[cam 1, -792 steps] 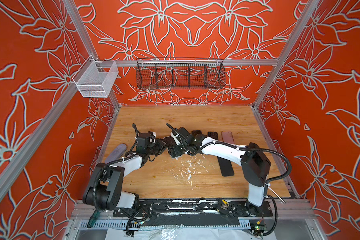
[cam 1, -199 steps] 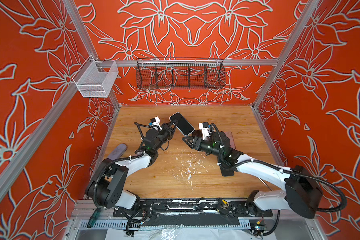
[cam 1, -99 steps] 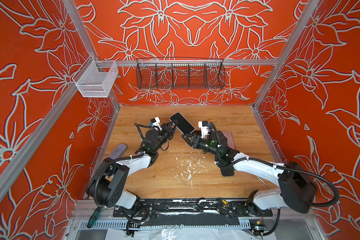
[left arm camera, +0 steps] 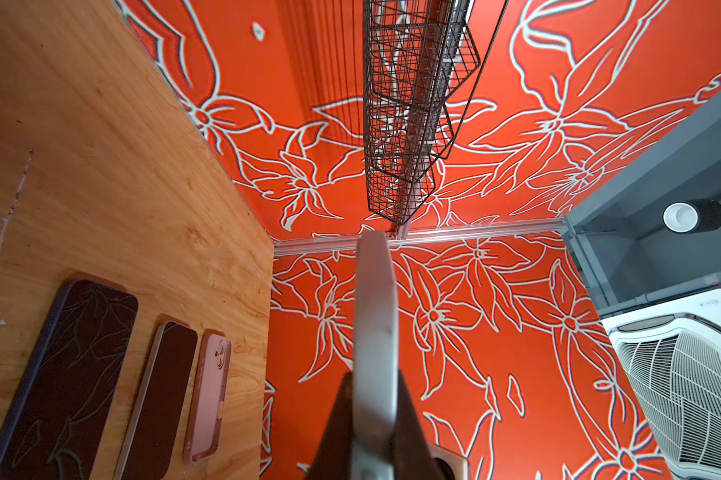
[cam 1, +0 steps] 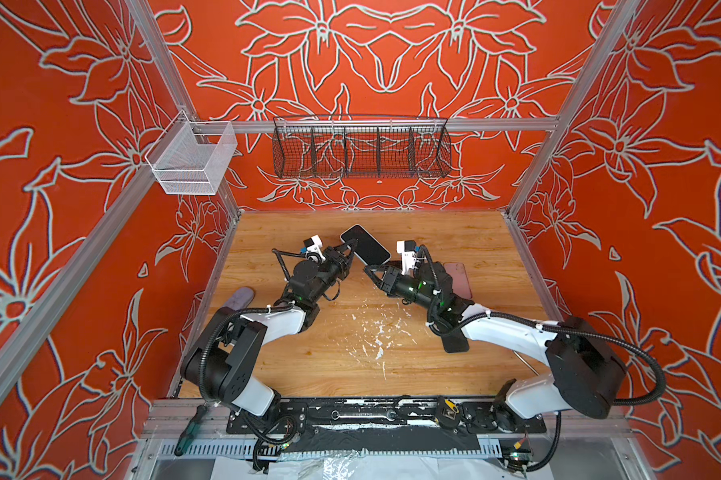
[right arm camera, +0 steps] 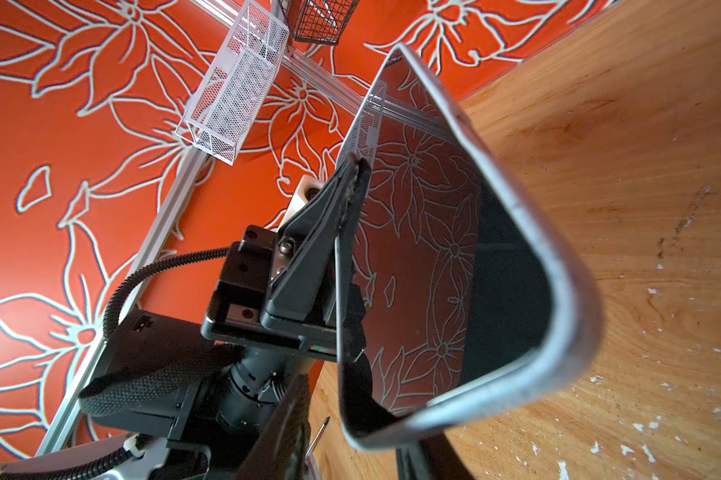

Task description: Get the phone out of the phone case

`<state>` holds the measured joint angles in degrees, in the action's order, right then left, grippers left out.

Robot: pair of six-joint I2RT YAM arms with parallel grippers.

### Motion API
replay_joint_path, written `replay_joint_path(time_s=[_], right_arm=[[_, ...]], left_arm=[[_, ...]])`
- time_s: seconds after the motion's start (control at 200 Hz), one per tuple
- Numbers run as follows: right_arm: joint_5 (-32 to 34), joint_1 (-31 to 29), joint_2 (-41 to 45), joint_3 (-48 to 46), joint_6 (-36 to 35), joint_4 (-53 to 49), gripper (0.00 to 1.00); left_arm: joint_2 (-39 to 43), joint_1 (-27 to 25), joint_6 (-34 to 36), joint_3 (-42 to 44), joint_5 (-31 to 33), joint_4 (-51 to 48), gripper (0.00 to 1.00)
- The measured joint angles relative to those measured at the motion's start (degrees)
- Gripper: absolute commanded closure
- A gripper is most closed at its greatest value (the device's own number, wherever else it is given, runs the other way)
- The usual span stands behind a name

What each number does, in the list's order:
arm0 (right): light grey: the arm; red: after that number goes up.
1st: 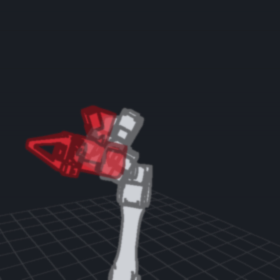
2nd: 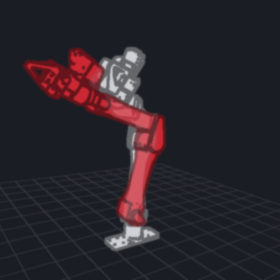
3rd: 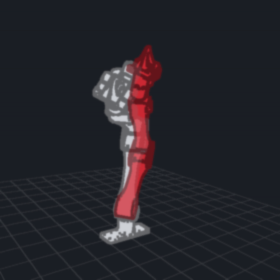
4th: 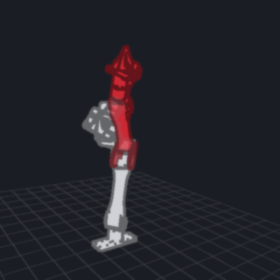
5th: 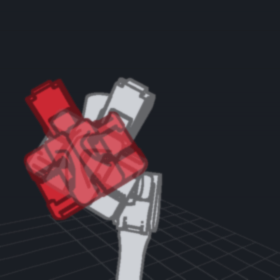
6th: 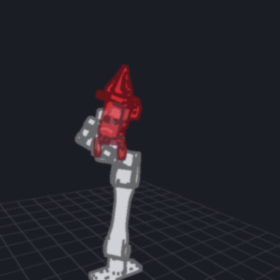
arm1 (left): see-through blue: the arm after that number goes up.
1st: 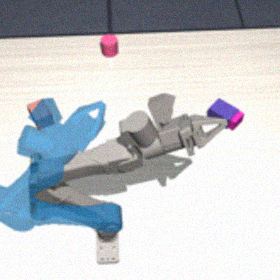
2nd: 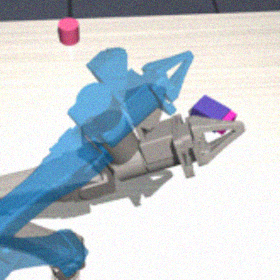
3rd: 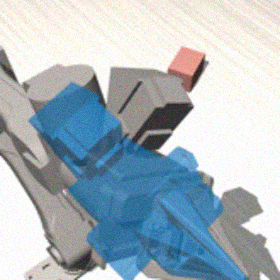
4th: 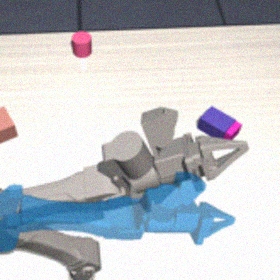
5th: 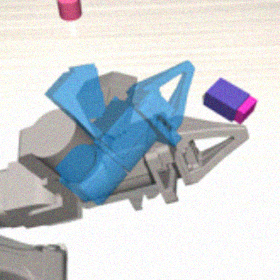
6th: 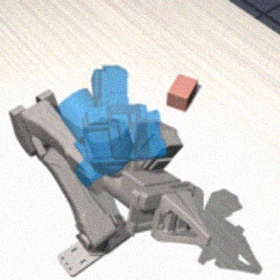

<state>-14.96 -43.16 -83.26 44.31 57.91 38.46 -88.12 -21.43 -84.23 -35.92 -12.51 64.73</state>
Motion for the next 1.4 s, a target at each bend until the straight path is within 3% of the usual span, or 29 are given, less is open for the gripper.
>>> replay_joint_path(time_s=[0.41, 0.791, 1.401], right_arm=[[1.2, 0.0, -1.4, 0.0, 1.0, 1.7, 0.82], [1.1, 0.0, -2.3, 0.0, 1.2, 3.9, 0.86], [3.0, -0.8, 0.7, -1.2, -14.0, 4.1, 0.95]], left_arm=[[-0.3, 0.0, -1.0, 0.0, 0.5, 0.6, 1.00], [-0.3, 0.0, -2.3, 0.4, 1.6, 1.0, 1.00], [5.5, -2.3, -4.3, -0.2, 5.2, -6.6, 1.00]])
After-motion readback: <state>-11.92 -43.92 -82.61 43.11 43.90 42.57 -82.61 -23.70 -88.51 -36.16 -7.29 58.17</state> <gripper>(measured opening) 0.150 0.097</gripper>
